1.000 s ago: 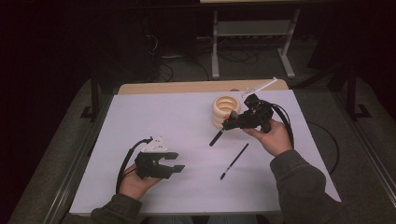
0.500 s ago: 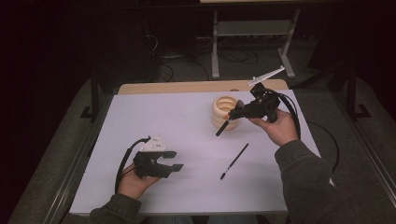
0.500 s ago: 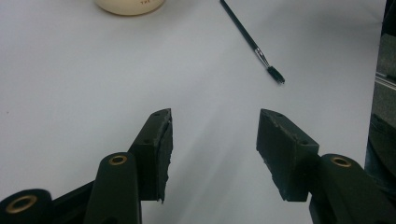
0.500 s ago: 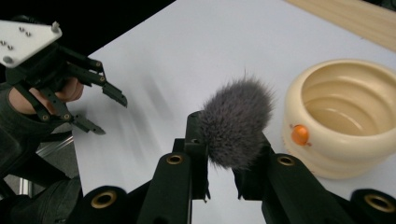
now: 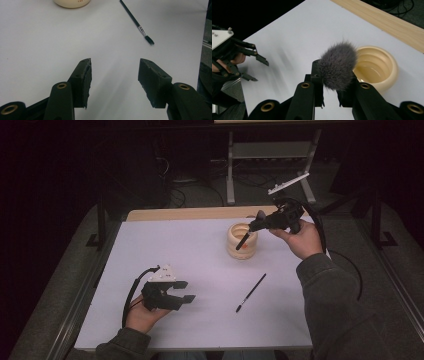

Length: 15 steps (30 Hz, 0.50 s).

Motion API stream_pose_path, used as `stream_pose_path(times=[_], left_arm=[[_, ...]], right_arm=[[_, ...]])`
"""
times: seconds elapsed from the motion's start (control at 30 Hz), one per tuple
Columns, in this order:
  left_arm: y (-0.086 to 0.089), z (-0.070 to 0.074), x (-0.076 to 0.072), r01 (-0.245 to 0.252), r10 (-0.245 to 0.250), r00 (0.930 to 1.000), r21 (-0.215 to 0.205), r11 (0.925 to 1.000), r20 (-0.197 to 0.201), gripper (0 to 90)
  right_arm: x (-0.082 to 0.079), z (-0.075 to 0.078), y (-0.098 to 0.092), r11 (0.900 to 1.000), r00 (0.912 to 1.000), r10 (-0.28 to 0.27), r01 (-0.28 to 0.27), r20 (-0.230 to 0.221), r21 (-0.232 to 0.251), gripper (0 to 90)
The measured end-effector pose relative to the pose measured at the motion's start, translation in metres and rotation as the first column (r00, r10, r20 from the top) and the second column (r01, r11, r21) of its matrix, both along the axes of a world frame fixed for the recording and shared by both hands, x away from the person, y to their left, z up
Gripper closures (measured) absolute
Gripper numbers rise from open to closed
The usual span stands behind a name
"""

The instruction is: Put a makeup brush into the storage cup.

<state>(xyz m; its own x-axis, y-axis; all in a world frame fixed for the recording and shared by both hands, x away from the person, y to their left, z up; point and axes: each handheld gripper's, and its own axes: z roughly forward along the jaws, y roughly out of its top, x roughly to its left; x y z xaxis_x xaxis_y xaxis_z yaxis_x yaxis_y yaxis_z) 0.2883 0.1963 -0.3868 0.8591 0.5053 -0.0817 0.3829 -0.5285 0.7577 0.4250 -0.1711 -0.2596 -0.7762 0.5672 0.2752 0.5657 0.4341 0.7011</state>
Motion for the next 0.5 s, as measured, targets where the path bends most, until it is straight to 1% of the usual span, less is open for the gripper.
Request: stream_pose_path(times=[0.13, 0.2, 0.27, 0.3, 0.5], left_arm=[[0.002, 0.0, 0.001, 0.003, -0.003, 1.0, 0.007, 1.0, 0.006, 44.0], [0.002, 0.0, 0.001, -0.002, 0.002, 1.0, 0.003, 1.0, 0.005, 43.7], [0.003, 0.0, 0.001, -0.001, 0.001, 1.0, 0.005, 1.0, 0.007, 43.6], [0.003, 0.0, 0.001, -0.009, 0.009, 1.0, -0.002, 1.0, 0.002, 43.5], [0.004, 0.0, 0.001, -0.011, 0.011, 0.9999, -0.008, 0.9999, 0.005, 43.1]], right_arm=[[0.009, 0.006, 0.002, 1.0, 0.9998, -0.019, 0.019, -0.003, -0.011, 76.5], [0.014, 0.009, 0.003, 0.999, 0.9997, -0.024, 0.024, 0.002, -0.021, 76.5], [0.019, 0.012, 0.004, 0.999, 0.9994, -0.034, 0.034, 0.006, -0.021, 76.5], [0.022, 0.014, 0.005, 0.999, 0.9992, -0.038, 0.038, 0.008, -0.021, 76.5], [0.037, 0.019, 0.006, 0.997, 0.997, -0.077, 0.077, 0.008, -0.028, 76.5]])
